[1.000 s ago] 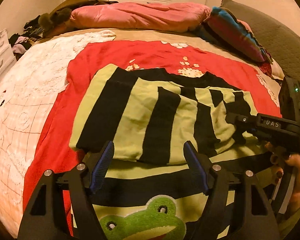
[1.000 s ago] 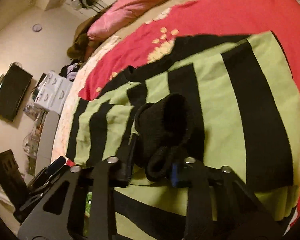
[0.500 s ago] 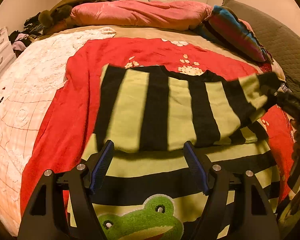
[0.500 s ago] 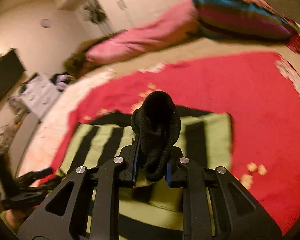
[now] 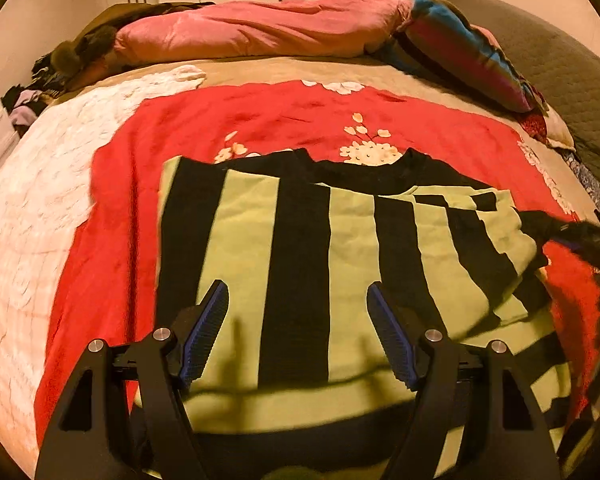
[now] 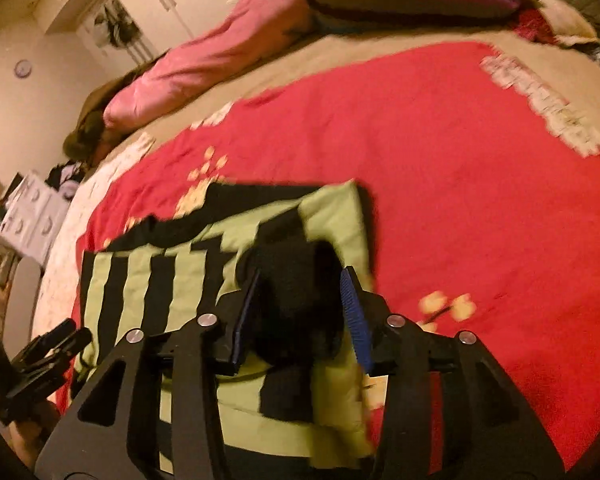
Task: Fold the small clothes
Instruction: 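Lower the cuff onto the folded sleeve with the right gripper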
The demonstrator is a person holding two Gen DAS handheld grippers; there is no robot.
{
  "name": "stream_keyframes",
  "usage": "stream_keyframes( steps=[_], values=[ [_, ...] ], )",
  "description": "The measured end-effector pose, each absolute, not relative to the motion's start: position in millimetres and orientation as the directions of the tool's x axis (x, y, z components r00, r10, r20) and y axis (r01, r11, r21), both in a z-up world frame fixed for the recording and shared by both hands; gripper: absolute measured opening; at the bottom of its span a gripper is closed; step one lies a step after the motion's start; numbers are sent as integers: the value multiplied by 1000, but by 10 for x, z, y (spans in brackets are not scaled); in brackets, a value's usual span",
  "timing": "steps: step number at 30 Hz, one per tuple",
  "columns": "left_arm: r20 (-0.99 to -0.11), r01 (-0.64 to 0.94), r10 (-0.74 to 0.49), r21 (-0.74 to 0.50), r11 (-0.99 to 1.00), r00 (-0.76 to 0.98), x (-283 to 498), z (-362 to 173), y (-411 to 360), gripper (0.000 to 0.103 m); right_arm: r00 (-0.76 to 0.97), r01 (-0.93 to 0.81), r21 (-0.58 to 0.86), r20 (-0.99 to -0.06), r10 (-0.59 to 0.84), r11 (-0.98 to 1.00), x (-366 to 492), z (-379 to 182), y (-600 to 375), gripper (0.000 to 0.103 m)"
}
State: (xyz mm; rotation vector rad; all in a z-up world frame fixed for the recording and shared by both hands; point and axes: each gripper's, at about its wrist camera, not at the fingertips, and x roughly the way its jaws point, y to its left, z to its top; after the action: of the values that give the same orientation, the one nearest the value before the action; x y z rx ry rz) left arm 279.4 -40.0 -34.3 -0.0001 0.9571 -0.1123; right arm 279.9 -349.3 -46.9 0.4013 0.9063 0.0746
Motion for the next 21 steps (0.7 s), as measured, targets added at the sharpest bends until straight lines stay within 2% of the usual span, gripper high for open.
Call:
stream_keyframes(
  steps=[4,7,11,14,16,21],
  values=[
    [-839,46,-49,-29,999,542,3006,-479,-292,71,668,52,422,-688,282,905,2763,-298,-3566,33],
    [-856,10,-38,-38,999,516,3110,-560,-178,71,643,-61,431,-673,366,900,2781,-243,-3341,33],
    [-867,-1,-23,-28,1000,497,3171,-651,-127,71,563,-146,371,-731,386,917,2870,-375,-2999,33],
    [-873,-26,-22,-40,999,487,3218,-741,-69,76,518,-121,301,-794,318,946,2923,-551,-2945,32],
    [-874,-30,-24,-44,999,485,3242,-777,-47,77,485,-82,254,-834,261,964,2959,-683,-2980,22],
    [-876,-28,-36,-57,998,482,3269,-804,-19,78,474,-37,278,-841,262,960,2989,-773,-3064,21]
  ],
)
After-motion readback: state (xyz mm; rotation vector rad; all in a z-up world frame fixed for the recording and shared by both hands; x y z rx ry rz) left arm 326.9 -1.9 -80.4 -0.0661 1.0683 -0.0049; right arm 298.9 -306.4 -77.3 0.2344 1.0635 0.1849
